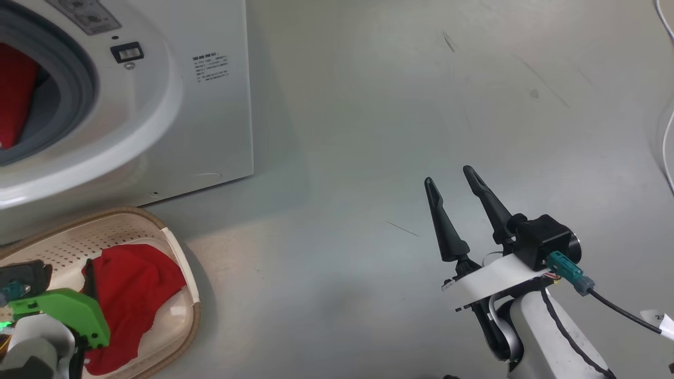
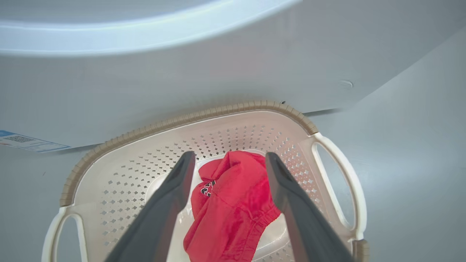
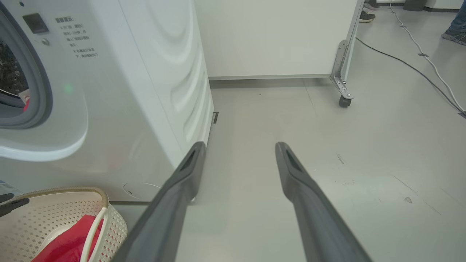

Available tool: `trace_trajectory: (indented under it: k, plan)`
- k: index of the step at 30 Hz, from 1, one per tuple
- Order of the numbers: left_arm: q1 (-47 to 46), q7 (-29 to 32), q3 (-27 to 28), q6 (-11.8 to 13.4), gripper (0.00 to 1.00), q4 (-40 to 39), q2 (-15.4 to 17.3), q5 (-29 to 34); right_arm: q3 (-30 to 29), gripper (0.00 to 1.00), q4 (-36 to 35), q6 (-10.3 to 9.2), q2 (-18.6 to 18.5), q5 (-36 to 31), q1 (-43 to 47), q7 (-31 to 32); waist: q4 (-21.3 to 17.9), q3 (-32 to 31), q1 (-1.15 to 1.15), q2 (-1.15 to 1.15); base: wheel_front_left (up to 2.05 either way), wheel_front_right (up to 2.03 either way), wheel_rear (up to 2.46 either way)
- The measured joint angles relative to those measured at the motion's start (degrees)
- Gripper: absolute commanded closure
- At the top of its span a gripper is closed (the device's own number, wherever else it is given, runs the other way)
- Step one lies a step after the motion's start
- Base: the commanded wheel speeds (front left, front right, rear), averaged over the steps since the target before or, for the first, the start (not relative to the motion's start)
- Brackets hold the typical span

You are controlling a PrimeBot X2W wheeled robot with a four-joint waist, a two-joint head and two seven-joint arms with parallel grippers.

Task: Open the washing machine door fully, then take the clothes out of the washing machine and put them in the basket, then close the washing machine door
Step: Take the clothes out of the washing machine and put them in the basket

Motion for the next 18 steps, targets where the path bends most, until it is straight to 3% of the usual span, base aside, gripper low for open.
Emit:
trace_trajectory:
  k: [6,18]
  plan:
    - [-1.0,-3.0,0.1,-0.6,0.00,-0.4,-2.7,-1.3,-1.1,0.00,0.9,0.01,0.0,-0.5,0.0,0.0,1.2,-2.6,0.00,0.00,0.00,0.00,0.00]
    - [-1.0,-4.9,-2.4,-2.0,0.00,-3.2,-4.5,-1.1,-3.4,0.00,2.6,0.16,-0.5,-0.7,0.7,0.0,4.7,-8.9,0.00,0.00,0.00,0.00,0.00]
